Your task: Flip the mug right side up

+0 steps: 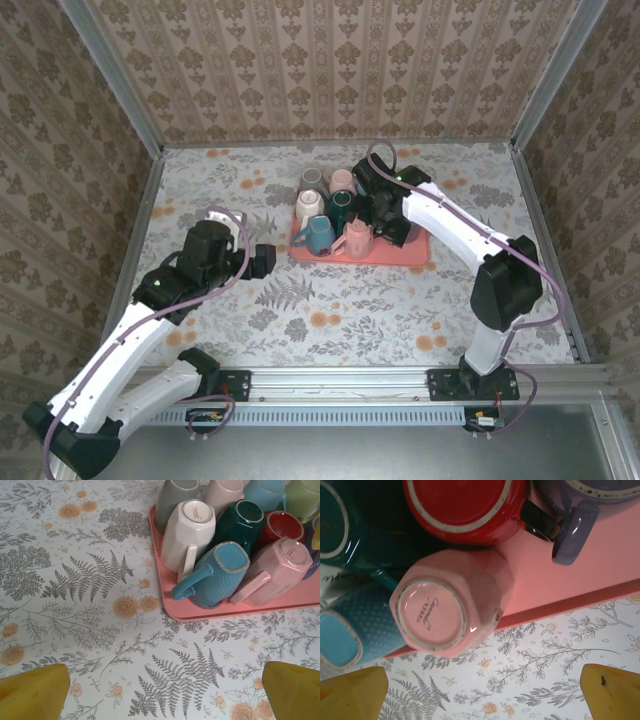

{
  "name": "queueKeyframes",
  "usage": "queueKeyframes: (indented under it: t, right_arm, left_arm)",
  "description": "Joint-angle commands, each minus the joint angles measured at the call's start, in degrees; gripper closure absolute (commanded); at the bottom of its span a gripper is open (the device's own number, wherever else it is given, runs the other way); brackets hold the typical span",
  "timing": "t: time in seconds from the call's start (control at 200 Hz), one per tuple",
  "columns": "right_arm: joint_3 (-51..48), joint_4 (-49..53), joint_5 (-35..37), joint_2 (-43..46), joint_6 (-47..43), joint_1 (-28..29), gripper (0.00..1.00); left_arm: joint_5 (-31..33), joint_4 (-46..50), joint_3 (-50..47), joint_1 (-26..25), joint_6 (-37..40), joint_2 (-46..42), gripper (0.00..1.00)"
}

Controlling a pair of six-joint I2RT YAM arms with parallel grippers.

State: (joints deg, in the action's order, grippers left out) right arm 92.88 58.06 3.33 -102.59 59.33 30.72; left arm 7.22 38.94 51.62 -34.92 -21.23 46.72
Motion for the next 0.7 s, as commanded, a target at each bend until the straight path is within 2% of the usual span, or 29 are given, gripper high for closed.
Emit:
queueKeyframes:
  t: [0.0,0.355,0.61,0.695]
  right_arm:
    - [3.5,6.06,2.58,-3.03,3.58,0.72,0.0]
    - [8.54,2.08,-3.04,-11.55,-1.77,1.34,0.0]
    - [9.59,3.07,-1.59,-15.89,-2.47,1.18,0.0]
    - [9.43,2.61,-1.14,-16.54,-3.1,1.02,0.04]
  left_arm:
    - [-0.17,-1.49,-0.71,0.46,1.02,-1.53,0.0]
    - [-2.37,-2.05,-1.25,0.73,1.16,-1.96,0.0]
    - [-2.99,-2.37,-1.61,0.73,1.28,-1.91,0.0]
    - [-3.24,-2.53,-1.72,0.74,1.28,-1.96,0.0]
